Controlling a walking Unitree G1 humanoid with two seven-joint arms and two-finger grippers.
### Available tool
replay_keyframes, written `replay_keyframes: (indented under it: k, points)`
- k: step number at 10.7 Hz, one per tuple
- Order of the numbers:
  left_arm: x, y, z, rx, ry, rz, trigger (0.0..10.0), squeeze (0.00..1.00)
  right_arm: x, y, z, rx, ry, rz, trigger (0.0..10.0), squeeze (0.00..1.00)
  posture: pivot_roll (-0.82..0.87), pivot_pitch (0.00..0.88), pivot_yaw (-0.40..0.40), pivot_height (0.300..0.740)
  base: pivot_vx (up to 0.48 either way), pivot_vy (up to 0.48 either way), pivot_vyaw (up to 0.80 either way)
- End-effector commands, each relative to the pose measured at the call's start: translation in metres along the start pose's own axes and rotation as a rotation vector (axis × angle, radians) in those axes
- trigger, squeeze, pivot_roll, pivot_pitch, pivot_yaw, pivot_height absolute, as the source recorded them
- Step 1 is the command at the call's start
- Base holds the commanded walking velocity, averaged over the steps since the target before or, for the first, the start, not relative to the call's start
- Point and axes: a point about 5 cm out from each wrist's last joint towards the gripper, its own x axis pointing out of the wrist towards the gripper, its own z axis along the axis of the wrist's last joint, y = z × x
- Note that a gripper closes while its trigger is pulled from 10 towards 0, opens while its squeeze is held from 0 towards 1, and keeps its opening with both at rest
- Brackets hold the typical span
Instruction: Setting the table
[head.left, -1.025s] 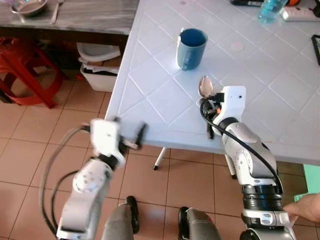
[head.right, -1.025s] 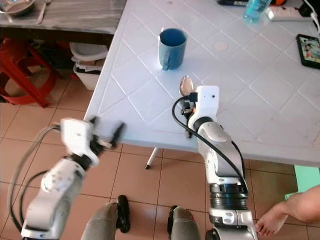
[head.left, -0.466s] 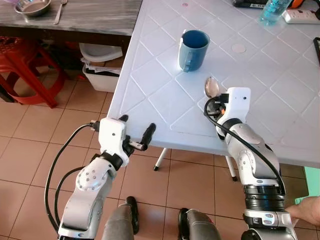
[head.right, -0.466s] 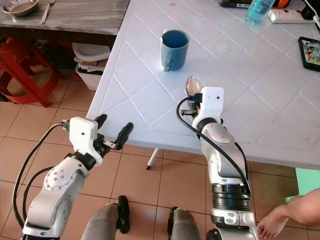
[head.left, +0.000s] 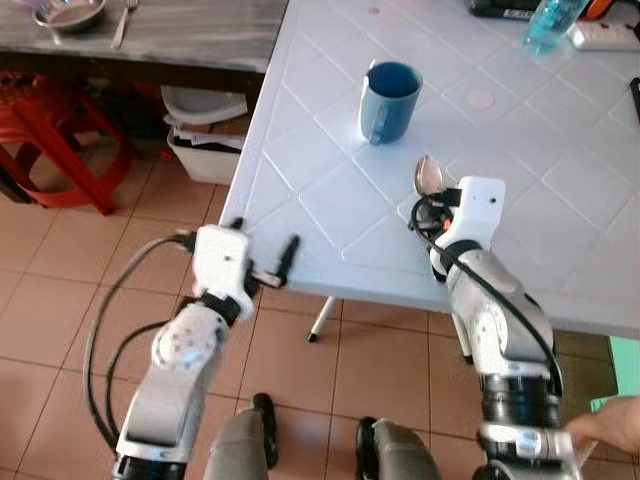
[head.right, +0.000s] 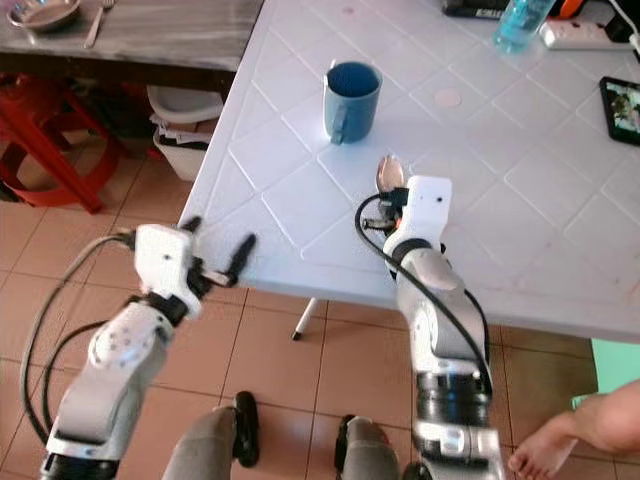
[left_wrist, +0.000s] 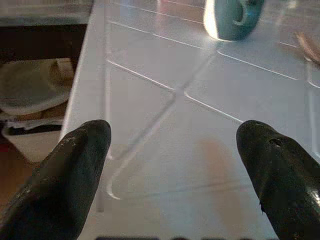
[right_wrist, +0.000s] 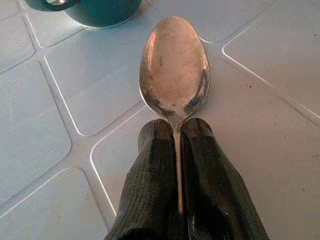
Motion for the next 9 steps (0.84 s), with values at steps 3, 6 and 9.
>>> replay_keyframes:
  k: [3,6,9]
  points:
    - [-0.002,0.013,-0.016,-0.048,0.053,0.158,10.0,0.0,-0.007,-0.002,-0.023,-0.061,0.03,-0.052,0.0,0.0,-0.03,0.213,0.027,0.74,0.0,0.0,0.0]
    - [0.0,0.025,-0.021,-0.045,0.06,0.252,10.0,0.0,-0.019,-0.01,-0.019,-0.106,-0.063,-0.079,10.0,0.0,-0.04,0.205,0.015,0.74,0.0,0.32,0.0]
    - [0.003,0.023,-0.026,-0.065,0.061,0.259,10.0,0.0,-0.024,0.002,0.0,-0.125,-0.206,-0.066,10.0,0.0,-0.05,0.19,0.025,0.74,0.0,0.48,0.0]
